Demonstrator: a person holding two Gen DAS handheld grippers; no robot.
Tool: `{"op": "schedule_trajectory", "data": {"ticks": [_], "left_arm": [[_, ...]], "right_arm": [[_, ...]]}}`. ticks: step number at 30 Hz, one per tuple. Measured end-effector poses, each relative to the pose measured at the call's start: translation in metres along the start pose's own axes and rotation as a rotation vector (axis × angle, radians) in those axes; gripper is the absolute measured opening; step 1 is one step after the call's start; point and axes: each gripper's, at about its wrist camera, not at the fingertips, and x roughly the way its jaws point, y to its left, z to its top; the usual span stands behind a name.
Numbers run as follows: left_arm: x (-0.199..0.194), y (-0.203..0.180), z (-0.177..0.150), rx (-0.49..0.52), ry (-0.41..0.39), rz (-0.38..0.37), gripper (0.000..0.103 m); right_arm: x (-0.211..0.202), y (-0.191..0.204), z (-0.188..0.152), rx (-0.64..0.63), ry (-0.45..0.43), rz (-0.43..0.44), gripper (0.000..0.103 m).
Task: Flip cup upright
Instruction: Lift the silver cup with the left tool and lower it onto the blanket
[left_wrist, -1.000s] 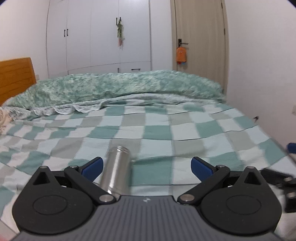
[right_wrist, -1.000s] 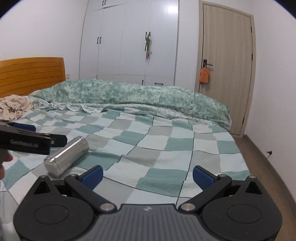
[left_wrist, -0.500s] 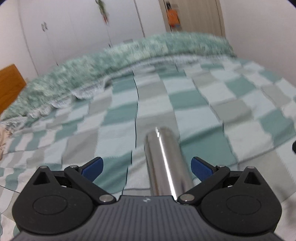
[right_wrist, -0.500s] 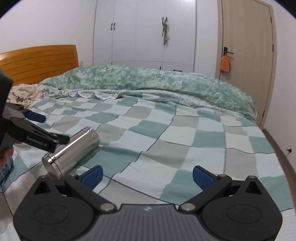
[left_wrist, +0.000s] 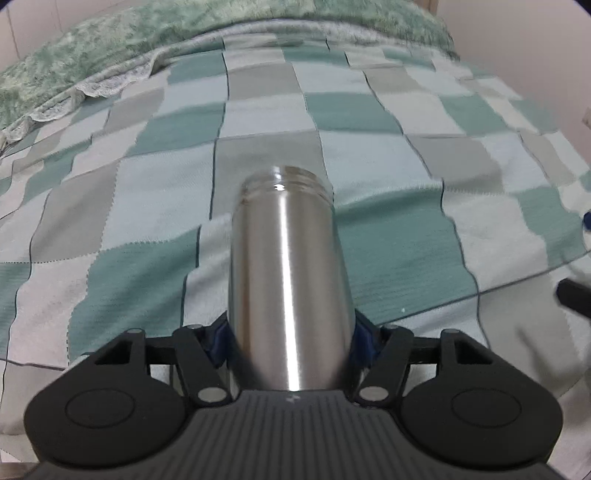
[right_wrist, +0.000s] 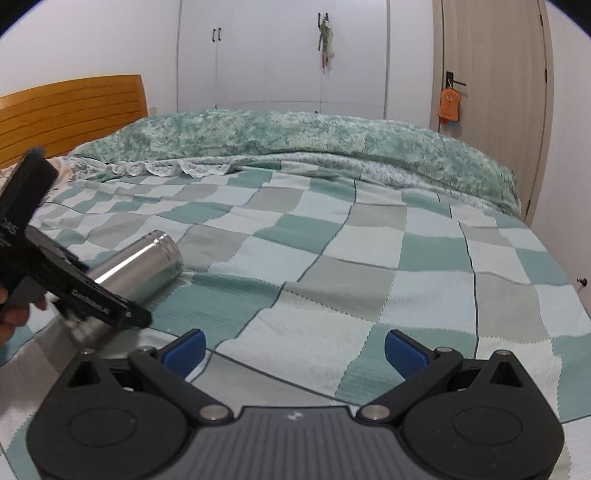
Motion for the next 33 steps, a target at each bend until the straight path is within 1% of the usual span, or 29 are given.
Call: {"op": "schedule_trajectory", "data": {"ticks": [4, 8, 12, 15, 20, 24, 28, 33], "left_arm": [[-0.006, -0.003, -0.005, 0.034, -0.004, 0.003, 0.064], [-0.012, -0.003, -0.004, 0.033, -0.024, 0.0, 0.064], [-0.028, -0.008, -0.004, 0.061, -0.06, -0.02, 0.064], [-0.046, -0.014, -0.003, 0.059, -0.081, -0.038, 0.064], [-0.08, -0.029, -0.013, 0.07, -0.117, -0.069, 0.064], [-0.108, -0.04, -0.027, 0.073, -0.132, -0.087, 0.064], [-0.138, -0.047, -0.047, 0.057, -0.15, -0.097, 0.064], [-0.176, -0.058, -0.077, 0.024, -0.171, -0.128, 0.064]], "right_arm": [[0.002, -0.003, -0.002, 0.01, 0.006, -0.002, 0.103], [0.0, 0.0, -0.002, 0.012, 0.014, -0.008, 0.103], [-0.015, 0.007, 0.001, 0.001, 0.007, -0.006, 0.103], [-0.031, 0.012, 0.004, -0.005, -0.004, -0.003, 0.103], [-0.066, 0.022, 0.005, -0.002, -0.022, 0.007, 0.103], [-0.102, 0.029, 0.002, 0.004, -0.039, 0.012, 0.103], [-0.14, 0.036, -0.005, 0.015, -0.052, 0.016, 0.103], [-0.189, 0.051, -0.019, 0.009, -0.072, 0.022, 0.103]]}}
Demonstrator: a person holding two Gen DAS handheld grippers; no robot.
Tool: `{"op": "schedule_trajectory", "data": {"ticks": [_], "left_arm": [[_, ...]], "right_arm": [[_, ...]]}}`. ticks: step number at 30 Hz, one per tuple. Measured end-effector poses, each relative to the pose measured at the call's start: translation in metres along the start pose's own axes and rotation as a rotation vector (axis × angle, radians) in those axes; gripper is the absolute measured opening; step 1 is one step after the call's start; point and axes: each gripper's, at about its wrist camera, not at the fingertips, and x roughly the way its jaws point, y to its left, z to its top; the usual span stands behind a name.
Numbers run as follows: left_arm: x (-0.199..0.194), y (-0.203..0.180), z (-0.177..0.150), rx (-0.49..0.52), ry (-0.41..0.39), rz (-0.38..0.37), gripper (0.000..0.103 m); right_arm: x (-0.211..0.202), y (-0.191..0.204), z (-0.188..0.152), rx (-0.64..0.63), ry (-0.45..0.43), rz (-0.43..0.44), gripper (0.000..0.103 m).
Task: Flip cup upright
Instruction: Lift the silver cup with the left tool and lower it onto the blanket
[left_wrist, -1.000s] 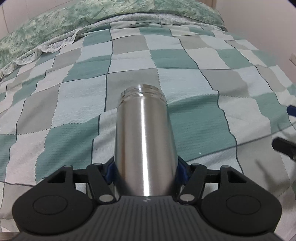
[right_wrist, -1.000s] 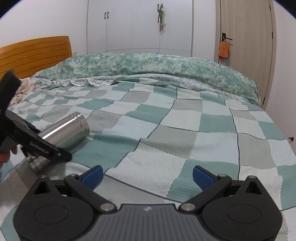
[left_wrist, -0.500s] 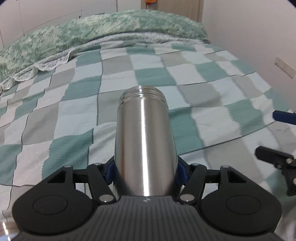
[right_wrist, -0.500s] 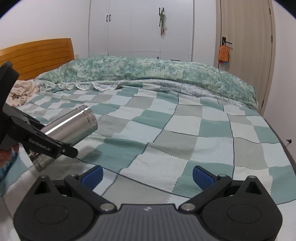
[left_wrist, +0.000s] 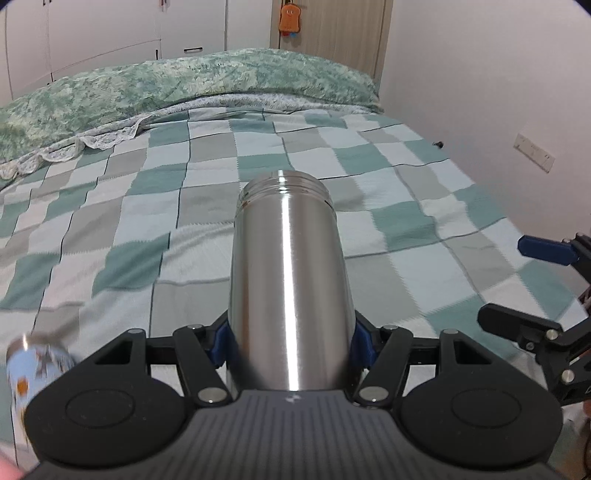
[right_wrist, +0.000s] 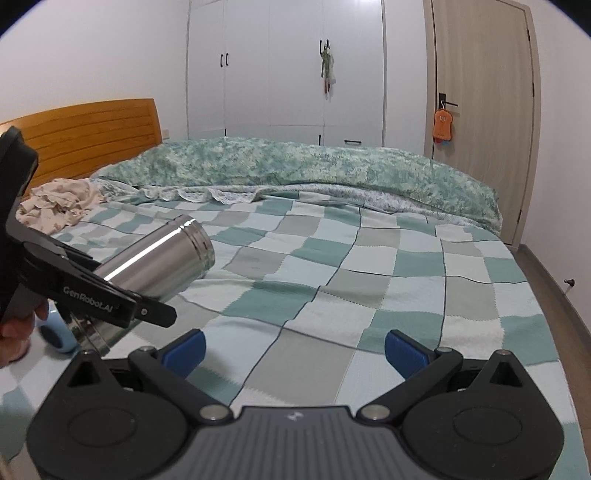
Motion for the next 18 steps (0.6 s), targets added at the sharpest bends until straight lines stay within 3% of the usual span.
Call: {"op": "schedule_trajectory", "data": {"ticks": [9, 18], "left_arm": [[-0.031, -0.026, -0.073, -0.06, 0.03, -0.001, 0.064], [-0.039, -0.045, -0.134, -0.146, 0.092, -0.03, 0.064]], "right_arm": [[-0.068, 0.029, -0.047, -0.013, 0.034, 0.007, 0.103], [-0.107, 0.04, -0.104, 0.012, 0.095, 0.001, 0.103]]}}
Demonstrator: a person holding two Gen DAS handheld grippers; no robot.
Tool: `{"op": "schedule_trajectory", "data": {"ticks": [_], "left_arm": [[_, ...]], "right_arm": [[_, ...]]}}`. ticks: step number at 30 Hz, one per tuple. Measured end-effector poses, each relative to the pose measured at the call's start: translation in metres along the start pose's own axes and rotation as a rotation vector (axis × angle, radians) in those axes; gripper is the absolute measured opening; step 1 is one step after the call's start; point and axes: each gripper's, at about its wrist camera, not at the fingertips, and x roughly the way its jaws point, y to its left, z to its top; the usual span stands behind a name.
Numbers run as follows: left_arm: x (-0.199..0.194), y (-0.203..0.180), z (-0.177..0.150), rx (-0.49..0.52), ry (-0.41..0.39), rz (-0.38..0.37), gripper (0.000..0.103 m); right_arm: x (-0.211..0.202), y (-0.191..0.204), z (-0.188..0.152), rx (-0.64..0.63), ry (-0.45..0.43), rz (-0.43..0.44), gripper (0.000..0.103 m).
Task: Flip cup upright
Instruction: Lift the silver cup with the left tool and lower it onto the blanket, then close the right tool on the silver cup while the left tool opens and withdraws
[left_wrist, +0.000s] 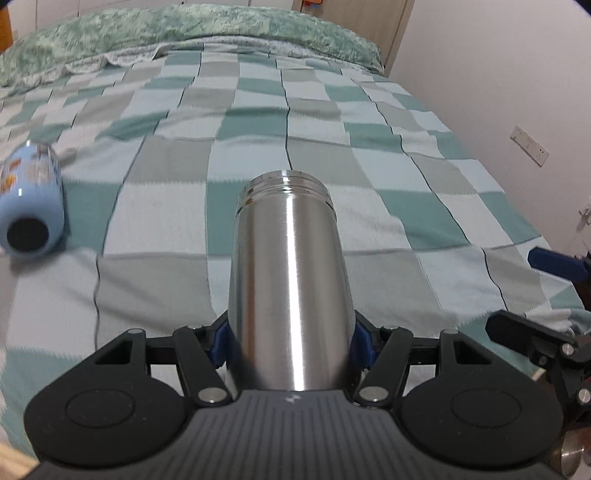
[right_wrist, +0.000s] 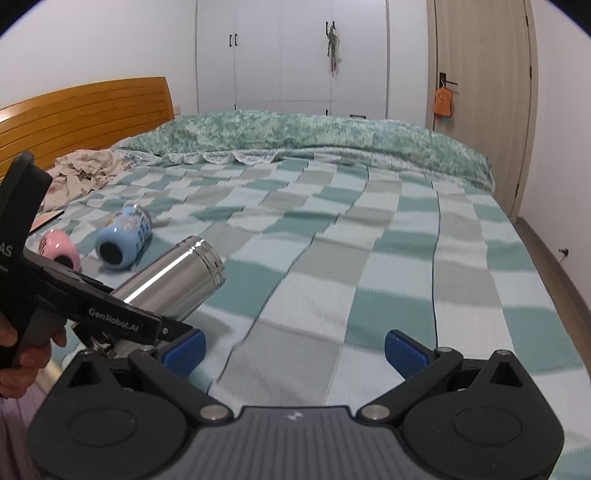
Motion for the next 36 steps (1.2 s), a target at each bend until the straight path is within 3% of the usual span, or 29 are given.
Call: {"op": "schedule_trajectory", "data": {"ticks": [8, 18, 20, 21, 22, 29, 36], "left_arm": [[0.009, -0.02, -0.019, -0.002, -0.002, 0.001, 0.064], [0.026, -0.018, -0.025, 0.015, 0.02, 0.026, 0.064], [0.024, -0.018, -0.024, 0.021, 0.023, 0.012, 0.076], [0.022, -0.017, -0.024, 0.023, 0.022, 0.003, 0.093], [0.019, -0.015, -0.023, 0.021, 0.013, 0.003, 0.103], [-0.026, 0.006, -0.016, 0.049, -0.075, 0.002, 0.103], [-0.072, 0.043, -0.007, 0.114, -0.167, 0.072, 0.103]], "right_arm": [[-0.009, -0.008, -0.031, 0.044, 0.03, -0.029, 0.103], [-0.009, -0.006, -0.04, 0.04, 0.043, -0.024, 0.103], [-0.009, -0.005, -0.039, 0.04, 0.039, -0.022, 0.103], [-0.009, -0.005, -0.039, 0.04, 0.038, -0.022, 0.103], [-0.008, -0.005, -0.038, 0.04, 0.039, -0.022, 0.103], [0.001, 0.0, -0.033, 0.039, 0.042, -0.03, 0.103], [0.013, 0.019, -0.012, 0.051, 0.043, -0.017, 0.103]]}}
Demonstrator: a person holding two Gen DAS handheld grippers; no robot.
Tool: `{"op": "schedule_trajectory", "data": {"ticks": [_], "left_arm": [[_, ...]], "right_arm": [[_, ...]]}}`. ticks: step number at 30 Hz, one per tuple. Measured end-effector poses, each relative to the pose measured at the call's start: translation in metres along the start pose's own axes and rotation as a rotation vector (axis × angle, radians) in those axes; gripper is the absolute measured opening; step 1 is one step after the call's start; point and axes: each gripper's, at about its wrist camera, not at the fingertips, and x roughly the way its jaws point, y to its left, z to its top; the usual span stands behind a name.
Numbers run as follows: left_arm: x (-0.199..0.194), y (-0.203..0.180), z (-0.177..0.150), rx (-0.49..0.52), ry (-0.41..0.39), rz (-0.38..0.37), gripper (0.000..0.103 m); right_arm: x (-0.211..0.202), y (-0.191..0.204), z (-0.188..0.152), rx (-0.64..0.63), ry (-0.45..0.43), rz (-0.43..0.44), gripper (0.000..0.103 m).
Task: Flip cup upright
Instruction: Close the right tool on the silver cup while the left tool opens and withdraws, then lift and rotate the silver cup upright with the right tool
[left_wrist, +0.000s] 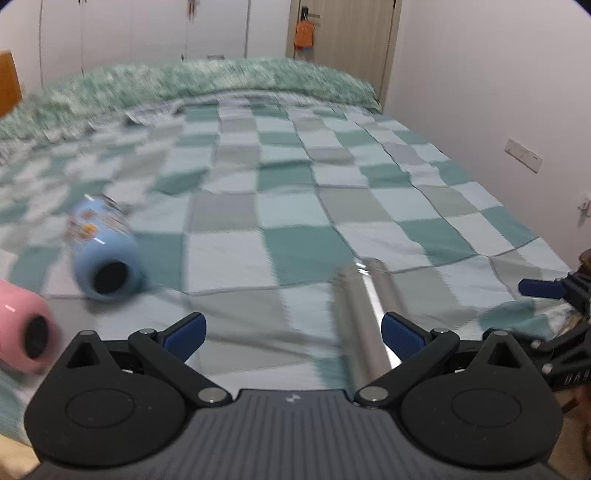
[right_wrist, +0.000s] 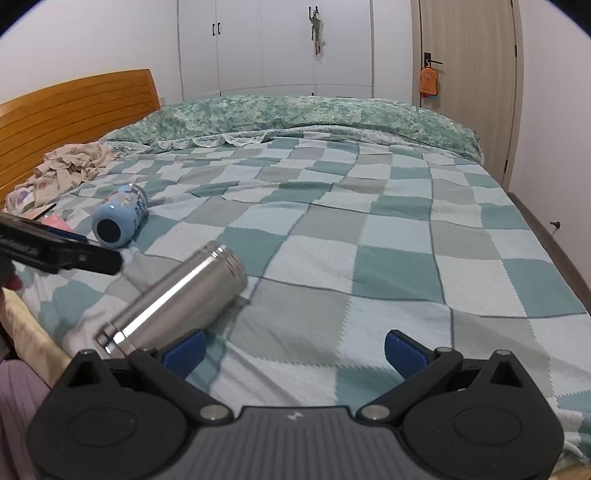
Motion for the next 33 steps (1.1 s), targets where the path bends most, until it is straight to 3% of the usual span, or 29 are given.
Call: {"op": "schedule_trajectory", "data": {"ticks": [8, 12, 18, 22, 25, 26, 27, 33], "left_arm": [[-0.013, 0.048, -0.006, 0.013, -0.024, 0.071, 0.103], [-0.011, 0.064, -0.015, 0.011, -0.011, 0.059, 0.103], [-0.008, 0.079, -0.028, 0.013, 0.0, 0.053, 0.103], [-0.003, 0.089, -0.036, -0.011, 0.01, 0.052, 0.103], [0.001, 0.093, -0.041, -0.024, 0.021, 0.054, 0.103], [0.001, 0.094, -0.042, -0.027, 0.022, 0.053, 0.103], [0.0, 0.095, -0.043, -0.03, 0.021, 0.051, 0.103], [-0.001, 0.093, -0.042, -0.031, 0.002, 0.048, 0.103]], "right_arm": [[0.031, 0.039, 0.031, 0.048, 0.067, 0.049, 0.103], [0.057, 0.058, 0.041, 0.069, 0.129, 0.051, 0.103], [0.093, 0.067, 0.052, 0.161, 0.237, 0.047, 0.103], [0.117, 0.061, 0.05, 0.29, 0.334, 0.065, 0.103], [0.128, 0.058, 0.043, 0.371, 0.384, 0.092, 0.085], [0.128, 0.059, 0.042, 0.372, 0.379, 0.085, 0.07], [0.127, 0.059, 0.042, 0.375, 0.371, 0.085, 0.067], [0.112, 0.061, 0.039, 0.372, 0.297, 0.105, 0.066]]}}
